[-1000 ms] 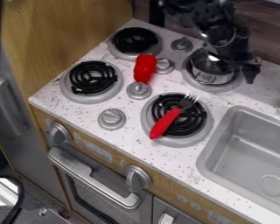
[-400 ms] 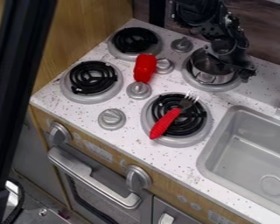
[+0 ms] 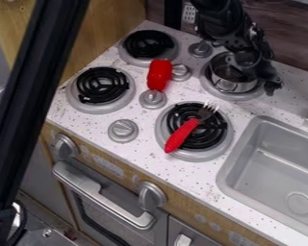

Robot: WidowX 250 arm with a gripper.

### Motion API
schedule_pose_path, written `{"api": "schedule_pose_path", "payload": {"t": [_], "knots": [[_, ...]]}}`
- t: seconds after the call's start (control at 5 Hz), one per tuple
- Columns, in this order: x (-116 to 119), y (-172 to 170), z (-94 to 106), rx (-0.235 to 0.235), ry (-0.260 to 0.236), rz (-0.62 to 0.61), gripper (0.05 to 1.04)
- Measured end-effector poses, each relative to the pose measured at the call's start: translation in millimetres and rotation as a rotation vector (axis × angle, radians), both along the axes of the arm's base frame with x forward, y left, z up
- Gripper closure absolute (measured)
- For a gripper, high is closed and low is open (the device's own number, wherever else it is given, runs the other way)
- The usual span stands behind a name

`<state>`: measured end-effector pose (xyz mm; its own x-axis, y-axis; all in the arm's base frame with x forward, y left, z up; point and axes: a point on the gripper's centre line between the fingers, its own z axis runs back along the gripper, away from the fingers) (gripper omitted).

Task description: Move the silver pot to the bottom left burner

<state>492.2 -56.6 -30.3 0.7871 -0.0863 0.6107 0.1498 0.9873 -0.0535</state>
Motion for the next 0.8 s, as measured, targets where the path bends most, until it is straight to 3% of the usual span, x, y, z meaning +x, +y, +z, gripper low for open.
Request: {"api": "schedule_pose_path", "payload": {"t": [0.2, 0.6, 0.8], "knots": [[4.3, -1.8, -13.0, -0.011, 0.026, -0.004, 0.235], [1.2, 2.8, -18.5, 0.018, 0.034, -0.003, 0.806], [0.9, 1.8, -13.8, 0.019, 0.028, -0.016, 0.900]]}}
